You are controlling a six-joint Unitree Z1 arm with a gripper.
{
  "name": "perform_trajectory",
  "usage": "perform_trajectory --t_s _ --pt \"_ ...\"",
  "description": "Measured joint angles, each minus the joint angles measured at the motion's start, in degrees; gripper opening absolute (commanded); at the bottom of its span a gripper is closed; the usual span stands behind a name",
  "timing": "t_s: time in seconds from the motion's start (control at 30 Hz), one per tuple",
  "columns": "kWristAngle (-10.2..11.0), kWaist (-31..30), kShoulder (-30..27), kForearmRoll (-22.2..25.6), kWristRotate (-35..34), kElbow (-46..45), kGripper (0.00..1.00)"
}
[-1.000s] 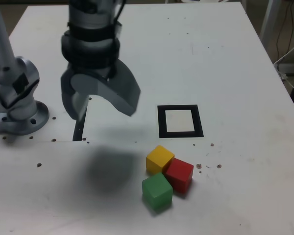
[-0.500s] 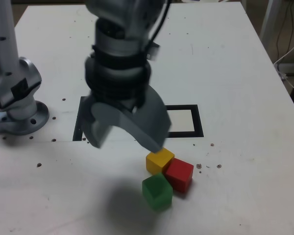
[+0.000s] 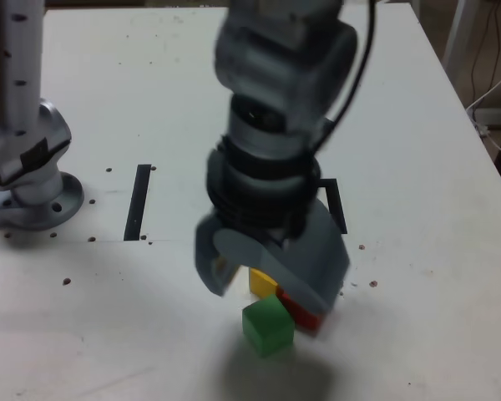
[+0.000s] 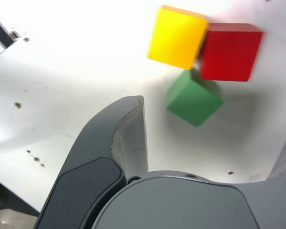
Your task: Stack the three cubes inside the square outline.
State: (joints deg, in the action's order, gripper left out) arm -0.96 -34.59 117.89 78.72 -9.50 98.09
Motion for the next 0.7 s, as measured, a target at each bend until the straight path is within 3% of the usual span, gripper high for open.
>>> perform_trajectory --t_s 0.7 --pt "1.7 4.2 4.8 -3.9 5.7 1.3 1.0"
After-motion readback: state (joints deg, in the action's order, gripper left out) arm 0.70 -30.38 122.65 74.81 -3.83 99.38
